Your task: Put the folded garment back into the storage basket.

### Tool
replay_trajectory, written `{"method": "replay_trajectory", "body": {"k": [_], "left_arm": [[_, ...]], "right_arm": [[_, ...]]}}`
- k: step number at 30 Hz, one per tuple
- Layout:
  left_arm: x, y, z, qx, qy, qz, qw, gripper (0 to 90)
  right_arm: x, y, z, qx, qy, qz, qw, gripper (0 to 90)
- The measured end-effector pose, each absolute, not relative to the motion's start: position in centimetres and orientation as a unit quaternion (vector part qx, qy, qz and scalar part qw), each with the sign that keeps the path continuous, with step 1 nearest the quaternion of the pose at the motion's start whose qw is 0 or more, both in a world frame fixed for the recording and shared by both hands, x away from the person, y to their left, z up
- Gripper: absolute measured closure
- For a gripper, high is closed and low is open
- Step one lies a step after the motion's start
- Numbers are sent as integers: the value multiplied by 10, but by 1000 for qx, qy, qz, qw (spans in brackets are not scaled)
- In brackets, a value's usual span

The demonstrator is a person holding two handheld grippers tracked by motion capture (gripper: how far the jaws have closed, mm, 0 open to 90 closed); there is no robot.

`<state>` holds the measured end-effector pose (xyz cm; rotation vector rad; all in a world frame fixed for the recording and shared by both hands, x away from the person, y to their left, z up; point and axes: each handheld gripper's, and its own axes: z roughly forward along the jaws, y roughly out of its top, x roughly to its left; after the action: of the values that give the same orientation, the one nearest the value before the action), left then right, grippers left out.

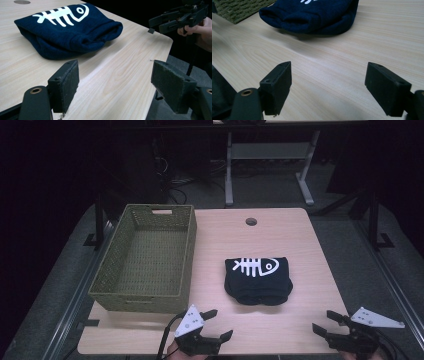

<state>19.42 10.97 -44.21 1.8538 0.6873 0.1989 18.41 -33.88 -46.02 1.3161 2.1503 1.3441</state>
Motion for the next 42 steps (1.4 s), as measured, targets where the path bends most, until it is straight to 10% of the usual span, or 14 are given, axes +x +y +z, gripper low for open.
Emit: {"method": "replay_trajectory", "body": {"k": [42], "left_arm": [[263,76,-434,766,348,101,531,212]], "right_arm": [[262,-312,-423,424,780,448,104,174]]}}
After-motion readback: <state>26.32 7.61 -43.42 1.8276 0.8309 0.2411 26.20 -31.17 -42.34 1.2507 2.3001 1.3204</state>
